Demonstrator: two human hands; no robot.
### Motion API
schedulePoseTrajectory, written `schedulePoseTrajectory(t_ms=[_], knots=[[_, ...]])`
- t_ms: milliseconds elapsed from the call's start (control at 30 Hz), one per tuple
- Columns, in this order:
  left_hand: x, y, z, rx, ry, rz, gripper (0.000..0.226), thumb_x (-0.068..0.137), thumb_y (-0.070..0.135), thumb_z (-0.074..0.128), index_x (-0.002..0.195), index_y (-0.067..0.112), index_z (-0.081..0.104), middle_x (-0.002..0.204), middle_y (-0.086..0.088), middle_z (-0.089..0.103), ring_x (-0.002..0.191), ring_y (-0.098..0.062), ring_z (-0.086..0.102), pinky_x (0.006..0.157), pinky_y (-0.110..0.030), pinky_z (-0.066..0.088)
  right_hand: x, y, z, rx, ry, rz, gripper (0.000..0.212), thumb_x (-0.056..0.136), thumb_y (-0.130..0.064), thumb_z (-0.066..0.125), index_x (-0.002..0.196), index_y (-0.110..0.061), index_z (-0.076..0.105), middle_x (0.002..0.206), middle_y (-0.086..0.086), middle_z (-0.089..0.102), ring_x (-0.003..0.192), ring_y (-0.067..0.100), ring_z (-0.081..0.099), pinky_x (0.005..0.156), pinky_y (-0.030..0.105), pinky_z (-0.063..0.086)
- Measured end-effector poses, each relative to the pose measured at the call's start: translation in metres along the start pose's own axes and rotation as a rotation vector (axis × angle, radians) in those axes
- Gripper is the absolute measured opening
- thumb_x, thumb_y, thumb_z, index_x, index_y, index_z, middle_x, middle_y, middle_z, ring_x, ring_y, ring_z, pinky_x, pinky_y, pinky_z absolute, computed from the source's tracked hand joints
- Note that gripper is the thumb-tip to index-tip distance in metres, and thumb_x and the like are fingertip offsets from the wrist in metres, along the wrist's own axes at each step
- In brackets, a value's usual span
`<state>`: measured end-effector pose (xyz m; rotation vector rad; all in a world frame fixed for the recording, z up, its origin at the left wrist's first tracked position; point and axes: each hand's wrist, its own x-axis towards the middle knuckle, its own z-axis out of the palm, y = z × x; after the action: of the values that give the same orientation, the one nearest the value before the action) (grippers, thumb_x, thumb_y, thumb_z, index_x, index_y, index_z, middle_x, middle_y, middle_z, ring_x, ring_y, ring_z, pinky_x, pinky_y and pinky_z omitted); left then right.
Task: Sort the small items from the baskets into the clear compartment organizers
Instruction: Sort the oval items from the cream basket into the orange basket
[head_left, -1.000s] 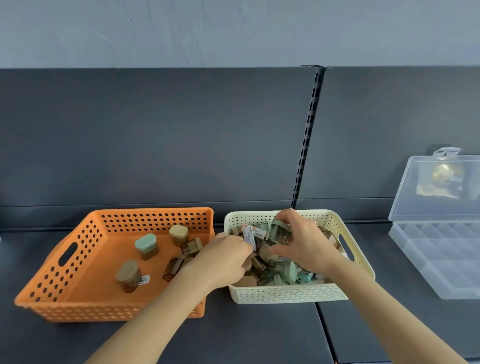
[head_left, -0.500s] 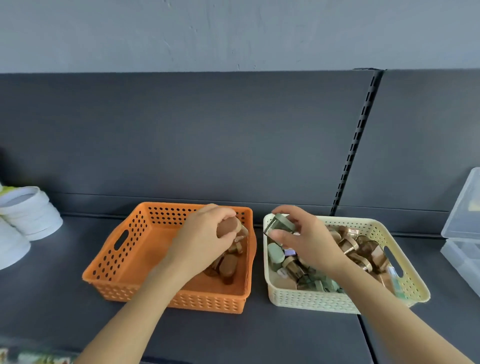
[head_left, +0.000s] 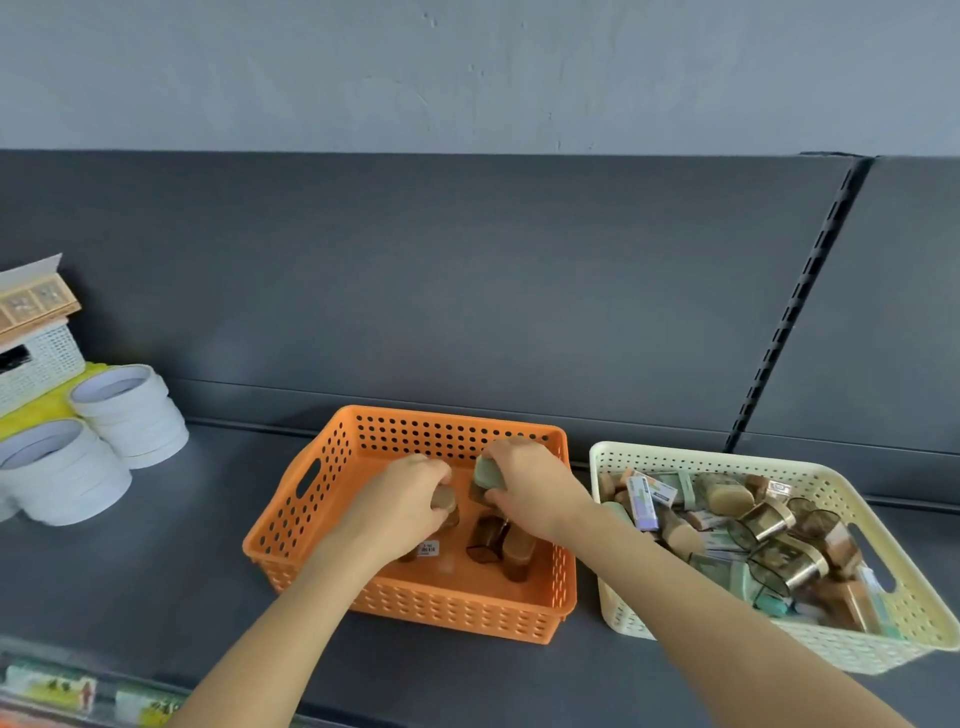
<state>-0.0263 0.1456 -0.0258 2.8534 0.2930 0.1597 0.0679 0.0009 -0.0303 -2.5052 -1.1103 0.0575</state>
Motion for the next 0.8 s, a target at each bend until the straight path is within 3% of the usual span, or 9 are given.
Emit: schedulePoseTrajectory(t_ms=[133, 400, 667, 800], knots=[[0.004, -0.009, 0.002, 0.038, -0.065, -0.009, 0.033, 0.091, 0.021, 0.06, 0.124, 0.022, 0.059, 0.122, 0.003, 0.057, 0.102, -0.013, 0.059, 0.082, -0.023, 0.052, 0.011, -0.006, 0.01, -0.018, -0.044, 0.021, 0.029, 0.087, -0.02, 0.063, 0.115, -0.013, 0.056, 0.112, 0.005, 0.06, 0.098, 0.021, 0.059, 0.084, 0.032, 0.053], [0.0, -0.012, -0.005, -0.09, -0.044, -0.005, 0.05, 0.088, 0.024, 0.066, 0.136, 0.025, 0.05, 0.138, 0.007, 0.049, 0.121, -0.011, 0.051, 0.095, -0.022, 0.044, 0.01, -0.008, 0.02, -0.075, -0.112, 0.013, 0.03, 0.088, -0.017, 0.062, 0.116, -0.011, 0.054, 0.116, 0.006, 0.058, 0.101, 0.023, 0.059, 0.084, 0.032, 0.053], [-0.004, 0.019, -0.012, -0.227, 0.053, 0.085, 0.05, 0.083, 0.034, 0.07, 0.13, 0.032, 0.053, 0.132, 0.016, 0.051, 0.116, -0.003, 0.05, 0.091, -0.019, 0.045, -0.015, 0.012, -0.028, -0.036, 0.03, 0.034, 0.028, 0.083, -0.016, 0.061, 0.11, -0.011, 0.056, 0.104, 0.008, 0.06, 0.091, 0.026, 0.059, 0.077, 0.041, 0.053], [-0.001, 0.049, -0.009, -0.266, 0.05, 0.154, 0.049, 0.083, 0.038, 0.069, 0.13, 0.033, 0.053, 0.132, 0.017, 0.052, 0.118, -0.002, 0.049, 0.098, -0.024, 0.045, -0.052, 0.036, -0.051, 0.025, 0.122, 0.141, 0.045, 0.088, -0.025, 0.062, 0.131, -0.016, 0.051, 0.123, 0.005, 0.058, 0.111, 0.021, 0.056, 0.09, 0.031, 0.048]])
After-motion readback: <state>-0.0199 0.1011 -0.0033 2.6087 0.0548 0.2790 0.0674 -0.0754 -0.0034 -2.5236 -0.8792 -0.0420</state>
